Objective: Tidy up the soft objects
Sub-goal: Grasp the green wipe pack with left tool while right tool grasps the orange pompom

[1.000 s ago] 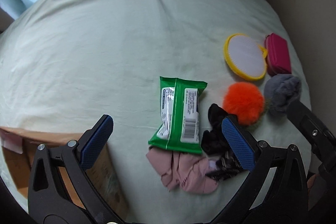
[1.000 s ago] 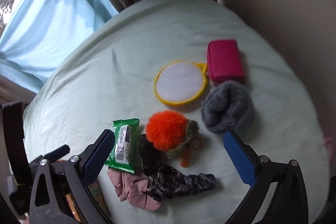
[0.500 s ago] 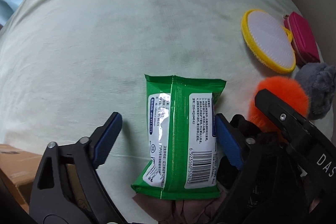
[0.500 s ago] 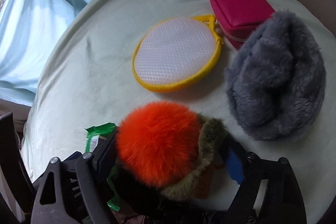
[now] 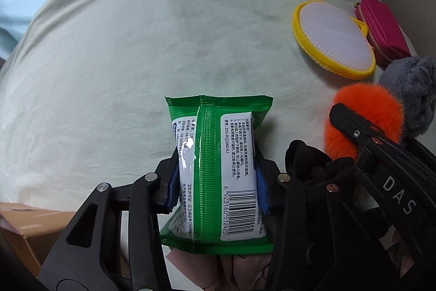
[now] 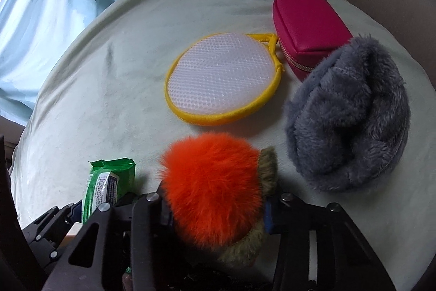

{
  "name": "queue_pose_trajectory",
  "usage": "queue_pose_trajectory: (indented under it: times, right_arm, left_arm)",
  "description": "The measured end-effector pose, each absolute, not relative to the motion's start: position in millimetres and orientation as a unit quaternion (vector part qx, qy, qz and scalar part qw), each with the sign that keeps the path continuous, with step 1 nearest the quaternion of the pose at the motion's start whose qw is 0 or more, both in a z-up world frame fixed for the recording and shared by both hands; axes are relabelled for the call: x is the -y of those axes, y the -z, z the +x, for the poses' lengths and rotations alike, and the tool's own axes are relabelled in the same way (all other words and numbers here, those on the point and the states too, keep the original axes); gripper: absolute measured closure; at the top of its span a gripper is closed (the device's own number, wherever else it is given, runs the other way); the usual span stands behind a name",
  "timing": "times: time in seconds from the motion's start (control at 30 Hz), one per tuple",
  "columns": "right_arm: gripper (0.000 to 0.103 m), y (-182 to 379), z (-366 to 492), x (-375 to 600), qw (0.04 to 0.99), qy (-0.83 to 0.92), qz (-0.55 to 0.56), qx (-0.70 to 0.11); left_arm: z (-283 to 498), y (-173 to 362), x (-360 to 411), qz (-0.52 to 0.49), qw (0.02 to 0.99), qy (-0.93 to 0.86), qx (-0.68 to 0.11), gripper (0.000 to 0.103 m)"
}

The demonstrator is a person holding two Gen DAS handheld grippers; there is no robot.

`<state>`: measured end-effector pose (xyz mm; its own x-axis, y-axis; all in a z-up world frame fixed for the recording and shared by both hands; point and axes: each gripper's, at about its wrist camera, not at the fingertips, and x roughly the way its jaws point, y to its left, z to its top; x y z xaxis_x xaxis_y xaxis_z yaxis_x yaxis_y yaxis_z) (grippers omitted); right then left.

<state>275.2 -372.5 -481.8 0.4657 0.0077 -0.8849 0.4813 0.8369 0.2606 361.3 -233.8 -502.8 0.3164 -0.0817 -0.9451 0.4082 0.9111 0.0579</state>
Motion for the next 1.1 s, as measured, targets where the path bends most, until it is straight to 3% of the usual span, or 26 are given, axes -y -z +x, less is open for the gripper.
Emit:
queue_pose_trajectory:
  times: [0.37,0.77,1.1]
  right_arm:
    - [0.065,428.4,249.6,376.3,0.848,0.131,0.233,-0.457]
    - [0.065,301.9,218.4,357.5,0.883,0.092,0.186,-0.42]
    - [0.065,197.9,192.0,272.4,0.911,0.001,0.11,-0.397]
  left_arm:
    - [337.3,444.2,231.8,0.131,0.825,0.162,-0.526,0.064]
    - [284.6,296.8,206.8,0.072,0.866,0.152,-0.47,0.064]
    - [243.7,198.8,114.5,0.004,0.897,0.089,-0.432,0.064]
